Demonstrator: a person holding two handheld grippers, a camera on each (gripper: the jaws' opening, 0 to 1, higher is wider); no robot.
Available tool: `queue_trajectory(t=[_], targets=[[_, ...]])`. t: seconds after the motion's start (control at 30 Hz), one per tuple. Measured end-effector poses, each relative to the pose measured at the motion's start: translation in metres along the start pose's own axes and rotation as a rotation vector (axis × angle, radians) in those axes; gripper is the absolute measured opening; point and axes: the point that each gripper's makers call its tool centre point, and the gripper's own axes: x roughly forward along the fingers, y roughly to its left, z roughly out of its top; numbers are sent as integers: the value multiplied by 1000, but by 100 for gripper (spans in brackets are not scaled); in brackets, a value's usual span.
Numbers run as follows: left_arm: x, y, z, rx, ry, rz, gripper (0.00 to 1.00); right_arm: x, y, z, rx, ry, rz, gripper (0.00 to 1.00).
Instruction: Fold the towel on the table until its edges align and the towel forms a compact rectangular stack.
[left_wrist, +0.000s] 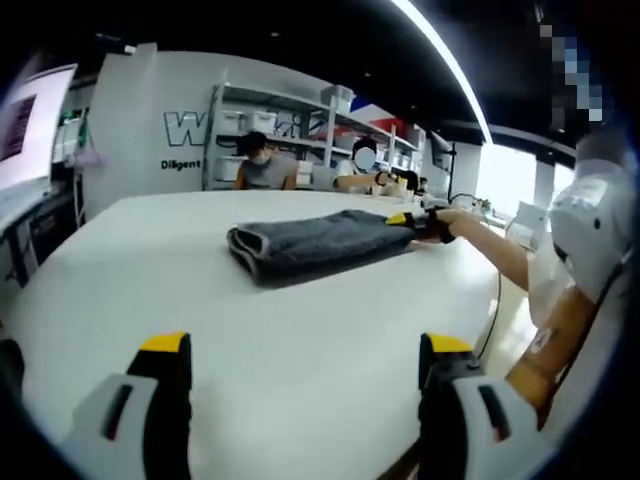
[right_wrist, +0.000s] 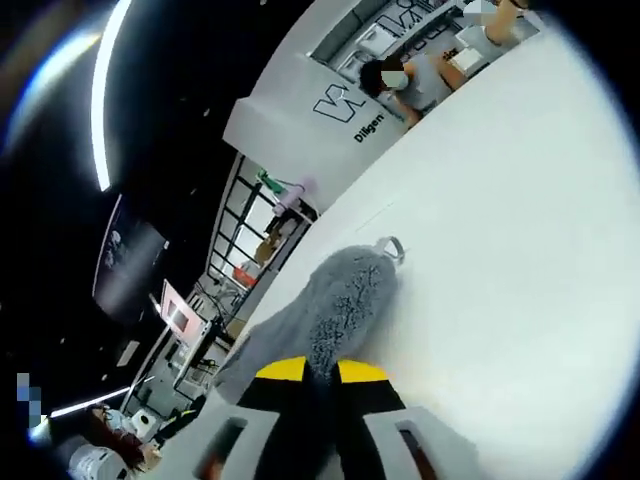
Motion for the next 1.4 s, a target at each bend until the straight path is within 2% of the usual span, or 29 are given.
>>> queue_trajectory(t=[0.13, 0.23, 0.33, 0.47, 0.67, 0.93, 1.1, 1.4], targets=[[2, -3, 0, 1, -1, -7, 99, -12, -5, 5, 18, -21, -7, 8], [3, -5, 0, 1, -2, -12, 99, -10, 3, 7, 25, -30, 12, 8], [3, -7, -1, 7, 0, -19, 99, -6, 17, 18, 11, -43, 41, 8], [0, -7, 1, 6, -12, -21, 99, 3, 47, 30, -16, -58, 95, 8], [-4, -1, -1, -2, -24, -17, 99, 24, 97, 33, -86, -38, 161, 8], [-5, 3, -4, -14, -40, -31, 99, 67, 146, 22, -153, 32, 213, 8], [-6, 14, -9, 8, -23, 2, 99, 92, 166, 9, -186, 76, 220, 8], [-11, 21, -8, 3, -50, -13, 99, 122, 193, -9, -240, 140, 235, 9]])
